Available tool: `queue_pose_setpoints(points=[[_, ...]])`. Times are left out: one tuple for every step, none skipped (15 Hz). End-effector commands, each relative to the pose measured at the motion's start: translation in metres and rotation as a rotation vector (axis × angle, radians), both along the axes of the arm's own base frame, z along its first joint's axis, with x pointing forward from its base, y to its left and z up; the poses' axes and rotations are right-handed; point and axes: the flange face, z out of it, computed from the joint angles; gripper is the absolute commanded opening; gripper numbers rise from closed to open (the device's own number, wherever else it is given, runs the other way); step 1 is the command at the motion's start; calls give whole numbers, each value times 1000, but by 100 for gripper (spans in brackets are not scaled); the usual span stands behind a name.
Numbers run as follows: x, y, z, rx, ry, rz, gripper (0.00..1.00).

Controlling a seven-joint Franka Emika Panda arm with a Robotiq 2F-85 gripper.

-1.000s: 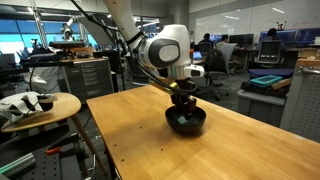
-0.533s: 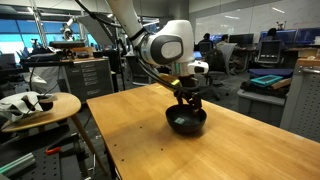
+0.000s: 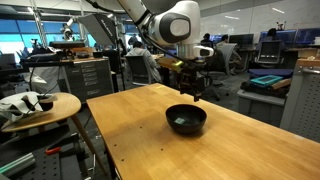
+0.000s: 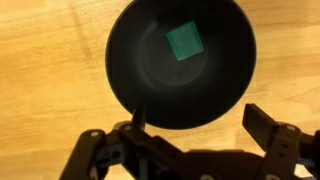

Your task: Put the green block inside the black bowl

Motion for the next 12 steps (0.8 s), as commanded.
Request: queue_pose_setpoints(points=[[16,20,40,24,54,8,100],[20,28,50,31,61,17,100],[25,36,60,34,63,27,100],[30,44,69,37,63,38,100],[35,52,79,37,57,46,100],[39,60,87,39,52,52,100],[43,67,95,44,52,59,100],[46,74,103,47,47,63,100],[48,81,110,56,51,66,100],[50,88,117,71,62,65,100],[43,79,99,40,48,80,100],[45,84,106,47,51,82,100]])
